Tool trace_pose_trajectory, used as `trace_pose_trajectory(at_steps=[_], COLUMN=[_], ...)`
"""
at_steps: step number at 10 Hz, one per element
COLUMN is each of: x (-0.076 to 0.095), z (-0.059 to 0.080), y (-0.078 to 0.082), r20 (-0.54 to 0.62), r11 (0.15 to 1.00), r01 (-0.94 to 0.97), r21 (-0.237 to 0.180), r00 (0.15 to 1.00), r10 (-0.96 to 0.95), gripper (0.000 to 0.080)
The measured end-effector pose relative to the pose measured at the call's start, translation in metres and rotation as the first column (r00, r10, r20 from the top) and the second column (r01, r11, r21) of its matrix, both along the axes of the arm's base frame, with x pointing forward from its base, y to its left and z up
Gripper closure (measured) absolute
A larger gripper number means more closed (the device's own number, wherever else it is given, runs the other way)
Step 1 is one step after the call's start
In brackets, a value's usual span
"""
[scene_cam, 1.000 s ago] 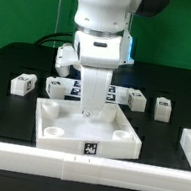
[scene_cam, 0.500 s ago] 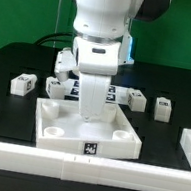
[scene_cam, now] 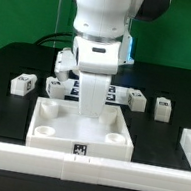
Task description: Assemble one leg
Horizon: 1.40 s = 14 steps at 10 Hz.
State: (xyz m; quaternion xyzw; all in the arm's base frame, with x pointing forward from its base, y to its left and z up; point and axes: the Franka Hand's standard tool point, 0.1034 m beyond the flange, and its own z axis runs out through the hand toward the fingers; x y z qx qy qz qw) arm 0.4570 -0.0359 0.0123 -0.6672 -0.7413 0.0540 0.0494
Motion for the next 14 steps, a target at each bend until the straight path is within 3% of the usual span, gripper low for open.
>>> trace_pose_trajectory(at_steps=[5,14], x=[0.001,0.031], z=[0.000,-0.001], y=[0.002,0.107], r20=[0.003,0.057], r11=[1.000,0.992], r01=[0.013,0.127], r21=[-0.001,0.023], r00=[1.000,0.990], r10=[-0.013,-0.128], gripper=[0.0726,0.0726])
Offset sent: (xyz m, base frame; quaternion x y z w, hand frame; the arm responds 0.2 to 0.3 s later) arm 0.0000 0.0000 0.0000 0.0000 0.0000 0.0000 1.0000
